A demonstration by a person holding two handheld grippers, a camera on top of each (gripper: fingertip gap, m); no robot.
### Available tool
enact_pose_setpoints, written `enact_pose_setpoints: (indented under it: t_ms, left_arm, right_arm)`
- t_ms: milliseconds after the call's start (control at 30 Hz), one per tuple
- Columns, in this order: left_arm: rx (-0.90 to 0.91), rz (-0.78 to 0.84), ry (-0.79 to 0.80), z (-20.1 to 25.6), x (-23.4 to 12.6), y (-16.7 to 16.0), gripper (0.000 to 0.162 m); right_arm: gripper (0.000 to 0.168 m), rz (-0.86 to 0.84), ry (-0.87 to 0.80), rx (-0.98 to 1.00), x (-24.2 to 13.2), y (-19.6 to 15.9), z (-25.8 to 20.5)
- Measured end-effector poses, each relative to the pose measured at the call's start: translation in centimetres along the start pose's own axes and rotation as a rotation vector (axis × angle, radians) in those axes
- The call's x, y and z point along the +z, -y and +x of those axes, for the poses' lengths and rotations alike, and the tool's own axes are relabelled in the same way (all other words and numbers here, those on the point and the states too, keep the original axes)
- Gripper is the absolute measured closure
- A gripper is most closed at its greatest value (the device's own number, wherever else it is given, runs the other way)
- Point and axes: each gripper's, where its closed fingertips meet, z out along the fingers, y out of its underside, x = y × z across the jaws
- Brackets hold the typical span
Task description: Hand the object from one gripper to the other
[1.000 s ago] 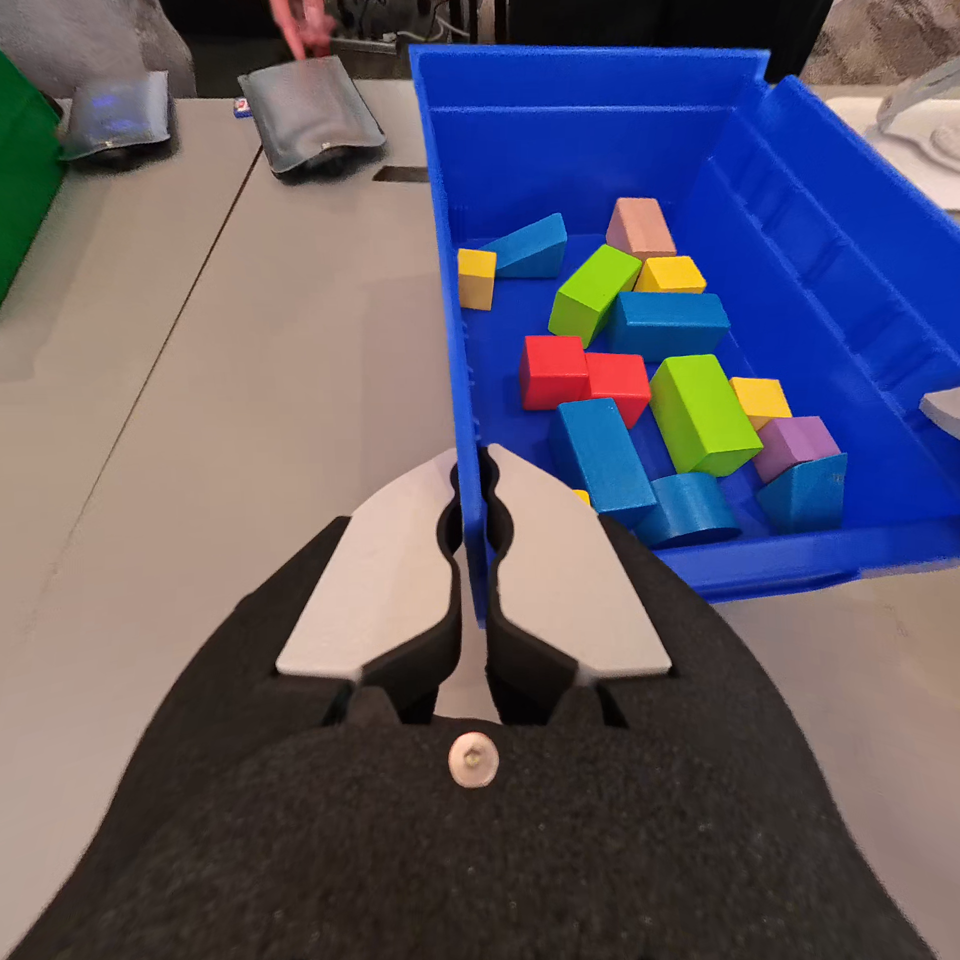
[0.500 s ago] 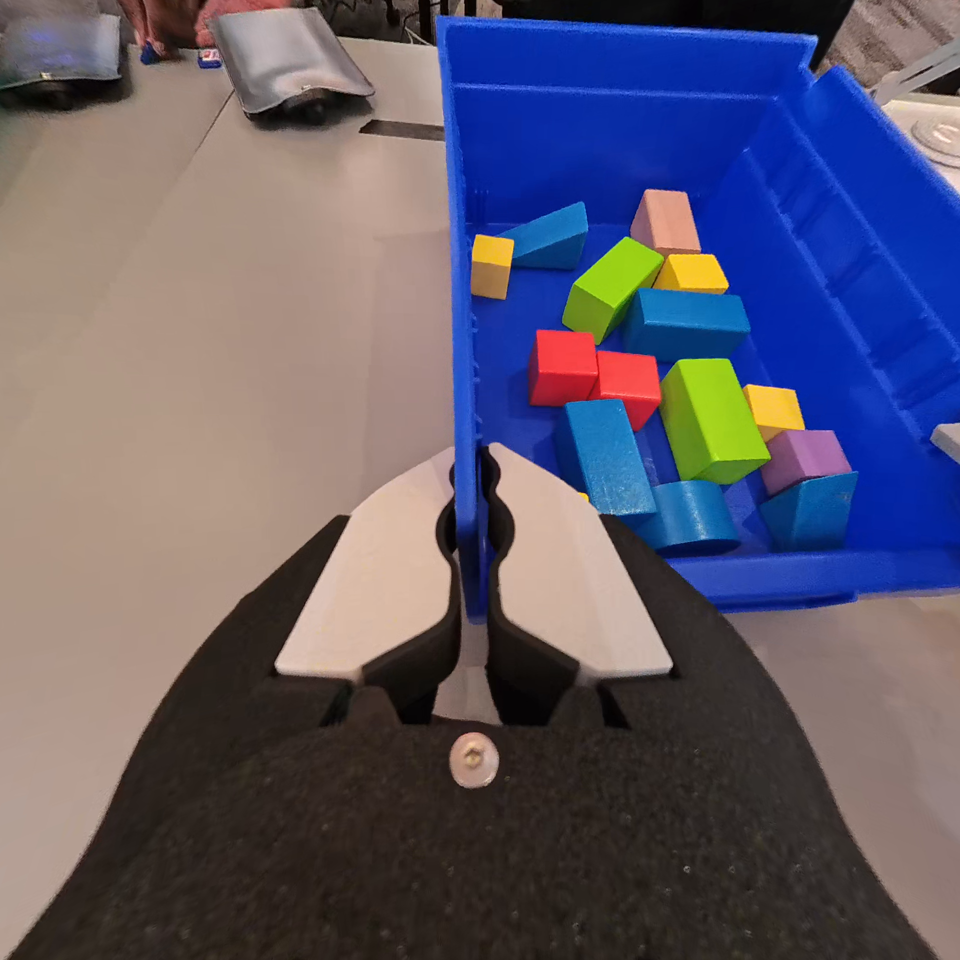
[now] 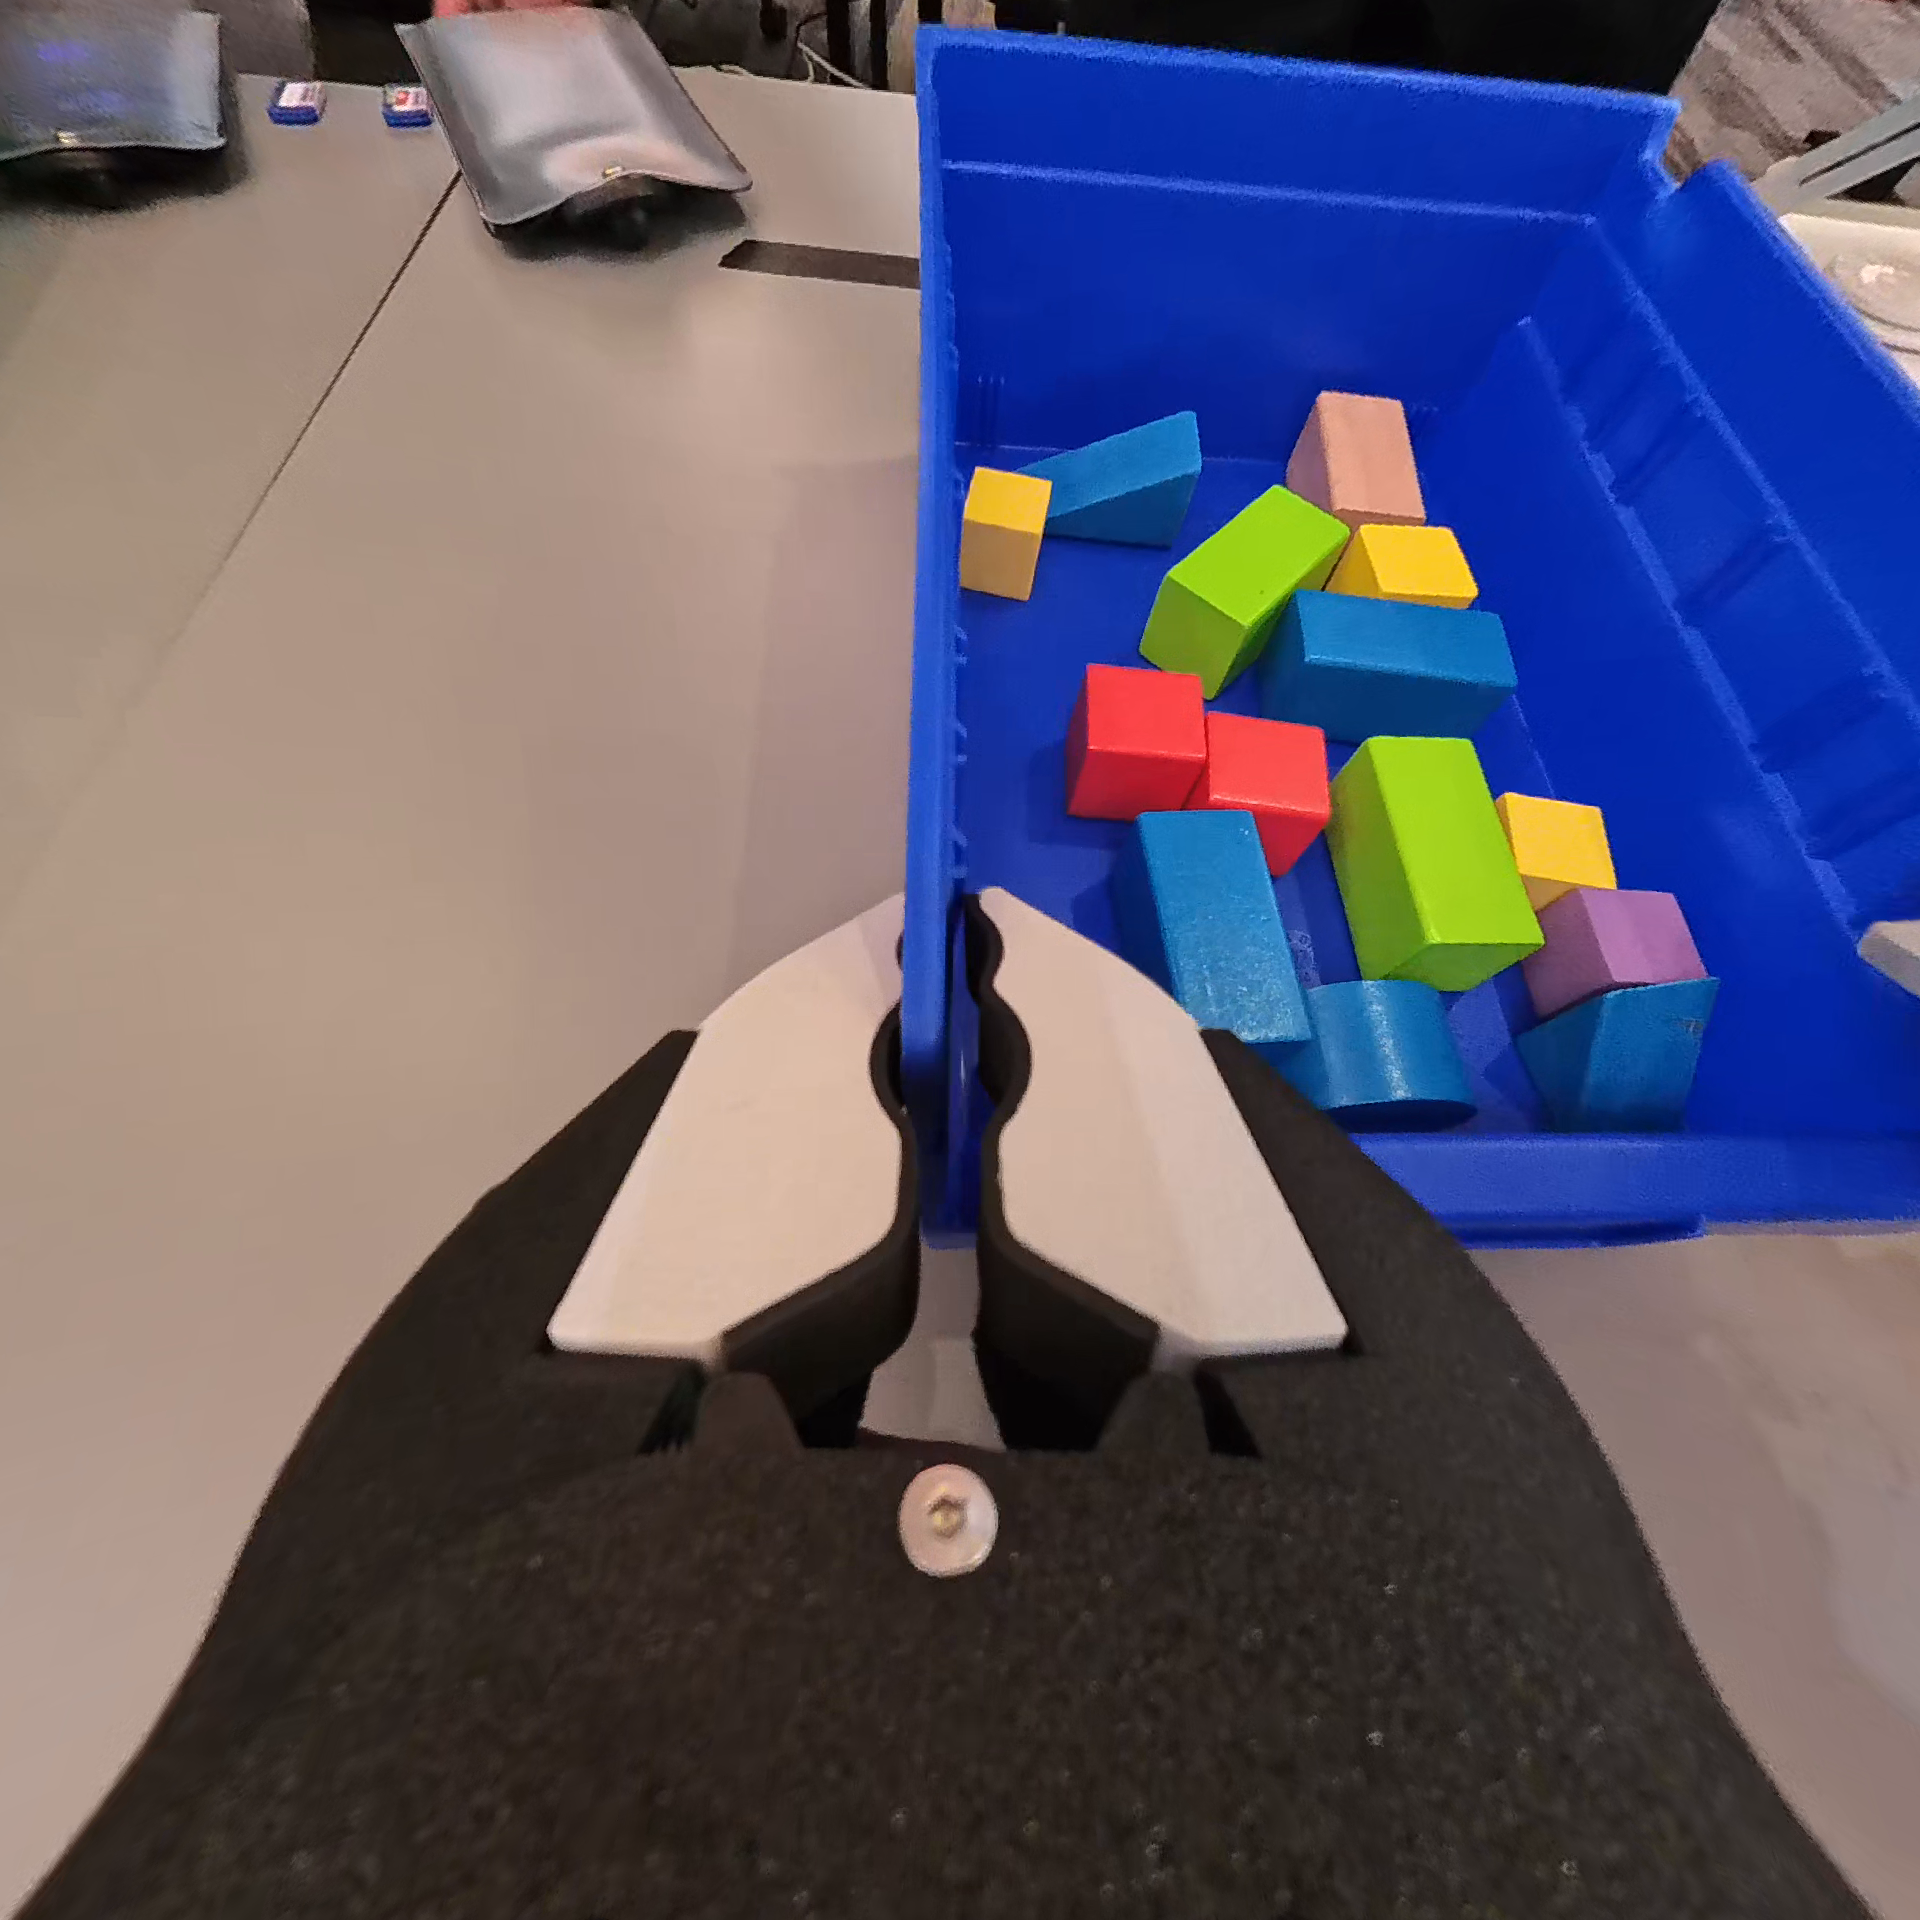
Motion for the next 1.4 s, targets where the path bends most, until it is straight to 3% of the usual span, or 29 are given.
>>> enact_pose_setpoints:
  t_ms: [100, 233, 400, 567, 733, 933, 1300, 1400]
  left_arm:
    - [-0.014, 0.059, -0.029, -0.2, -1.8, 2.1, 0.137]
    - [-0.059, 0.161, -0.131, 1.3, -6.4, 6.0, 0.119]
    - [-0.044, 0.177, -0.315, 8.1, -9.8, 5.7, 0.117]
    - [0.015, 0.097, -0.380, 14.2, -8.8, 0.0, 0.118]
    - [0.066, 0.056, -0.322, 16.0, -7.5, -4.8, 0.117]
    - [0.058, 0.061, -0.267, 14.8, -8.1, -6.0, 0.114]
    - [0.092, 0.076, -0.288, 14.9, -8.1, -5.7, 0.114]
    - [0.115, 0.050, -0.283, 15.2, -8.0, -6.1, 0.114]
  right_arm:
    - [0.141, -0.007, 0.077, -0.009, -1.2, 0.3, -0.3]
    - [0.132, 0.111, 0.127, -0.055, -5.6, 3.0, 1.5]
    - [0.127, 0.293, 0.105, -0.139, -12.8, 4.6, 8.5]
    - [0.126, 0.285, -0.061, -0.141, -18.6, -0.9, 19.5]
    - [0.125, 0.255, -0.260, -0.078, -24.6, -8.9, 29.7]
    - [0.126, 0.343, -0.389, 0.108, -30.2, -16.3, 35.3]
    - [0.126, 0.360, -0.388, 0.269, -32.3, -16.7, 39.1]
    - [0.126, 0.336, -0.446, 0.225, -32.8, -17.1, 39.7]
